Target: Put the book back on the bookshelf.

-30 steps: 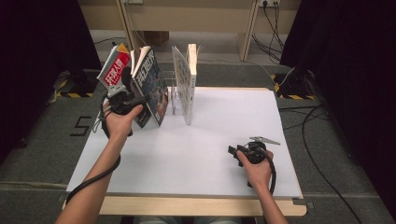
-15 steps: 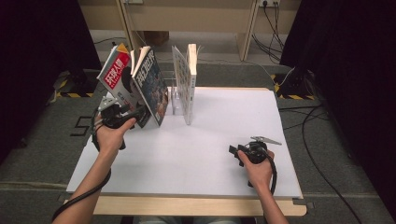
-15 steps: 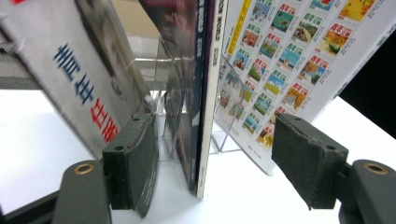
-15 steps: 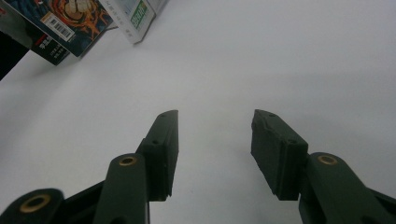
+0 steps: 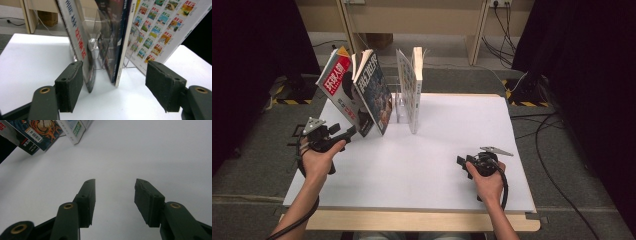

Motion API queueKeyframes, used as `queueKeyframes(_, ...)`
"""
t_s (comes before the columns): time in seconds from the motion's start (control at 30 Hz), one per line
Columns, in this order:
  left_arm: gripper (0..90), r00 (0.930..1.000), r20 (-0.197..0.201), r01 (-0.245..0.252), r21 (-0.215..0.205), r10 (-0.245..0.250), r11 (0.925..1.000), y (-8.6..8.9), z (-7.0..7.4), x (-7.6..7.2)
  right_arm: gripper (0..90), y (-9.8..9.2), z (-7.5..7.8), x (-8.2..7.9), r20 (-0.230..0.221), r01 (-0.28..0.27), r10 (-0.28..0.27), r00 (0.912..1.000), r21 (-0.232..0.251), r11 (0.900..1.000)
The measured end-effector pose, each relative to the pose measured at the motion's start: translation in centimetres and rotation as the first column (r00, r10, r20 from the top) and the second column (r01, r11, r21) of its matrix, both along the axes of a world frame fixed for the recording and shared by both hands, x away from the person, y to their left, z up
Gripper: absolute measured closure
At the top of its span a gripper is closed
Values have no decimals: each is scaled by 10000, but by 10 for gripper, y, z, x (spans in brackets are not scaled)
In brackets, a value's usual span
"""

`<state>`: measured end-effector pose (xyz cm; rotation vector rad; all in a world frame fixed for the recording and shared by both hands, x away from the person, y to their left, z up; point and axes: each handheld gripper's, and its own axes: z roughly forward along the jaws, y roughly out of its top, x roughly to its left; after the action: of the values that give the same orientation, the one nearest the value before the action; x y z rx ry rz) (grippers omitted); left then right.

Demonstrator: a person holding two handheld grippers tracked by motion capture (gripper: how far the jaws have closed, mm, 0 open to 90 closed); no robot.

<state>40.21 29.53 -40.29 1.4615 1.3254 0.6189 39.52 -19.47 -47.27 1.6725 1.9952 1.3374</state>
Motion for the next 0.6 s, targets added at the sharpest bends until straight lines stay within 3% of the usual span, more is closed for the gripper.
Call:
queueKeyframes(0.43, 295, 9999, -118, 33, 410, -28, 9992, 12, -14, -23, 525, -2, 0, -1, -43, 60, -59, 10000, 85, 9999)
queueKeyframes(0.6, 296, 9998, -174, -54, 360, 60, 9993, 20, -23, -34, 525, -3, 1, -2, -31, 126, -126, 9999, 77, 9999)
